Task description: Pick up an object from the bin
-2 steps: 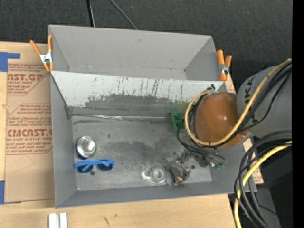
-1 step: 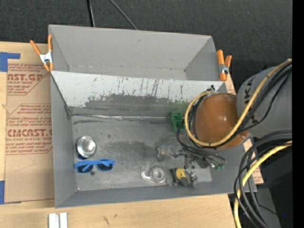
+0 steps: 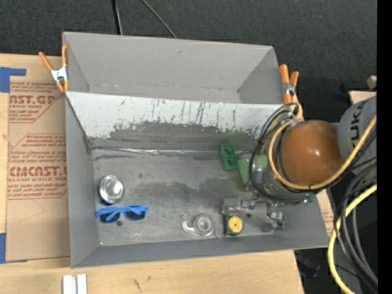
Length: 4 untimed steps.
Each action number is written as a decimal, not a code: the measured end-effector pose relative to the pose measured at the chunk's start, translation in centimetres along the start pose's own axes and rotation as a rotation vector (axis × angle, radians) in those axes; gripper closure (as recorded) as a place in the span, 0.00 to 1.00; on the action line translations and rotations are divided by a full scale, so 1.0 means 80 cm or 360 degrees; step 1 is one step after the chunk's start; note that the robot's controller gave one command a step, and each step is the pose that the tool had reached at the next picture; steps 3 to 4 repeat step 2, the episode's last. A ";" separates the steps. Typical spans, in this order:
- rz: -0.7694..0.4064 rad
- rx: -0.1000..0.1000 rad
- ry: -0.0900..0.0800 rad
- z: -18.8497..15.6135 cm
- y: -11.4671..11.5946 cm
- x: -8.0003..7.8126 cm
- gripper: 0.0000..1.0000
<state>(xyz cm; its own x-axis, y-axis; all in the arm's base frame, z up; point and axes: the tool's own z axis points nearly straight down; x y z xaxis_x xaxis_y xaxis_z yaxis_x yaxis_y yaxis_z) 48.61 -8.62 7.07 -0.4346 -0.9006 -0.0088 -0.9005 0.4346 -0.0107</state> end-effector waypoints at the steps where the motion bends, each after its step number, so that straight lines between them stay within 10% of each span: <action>1: -0.0212 -0.0022 0.0008 0.002 0.036 -0.056 0.00; 2: -0.0206 -0.0022 0.0011 0.001 0.034 -0.053 1.00; 4: -0.0206 -0.0022 0.0011 0.001 0.034 -0.053 1.00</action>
Offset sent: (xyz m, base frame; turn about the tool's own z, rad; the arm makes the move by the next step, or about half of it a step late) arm -0.0060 0.0488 -0.0007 -0.1310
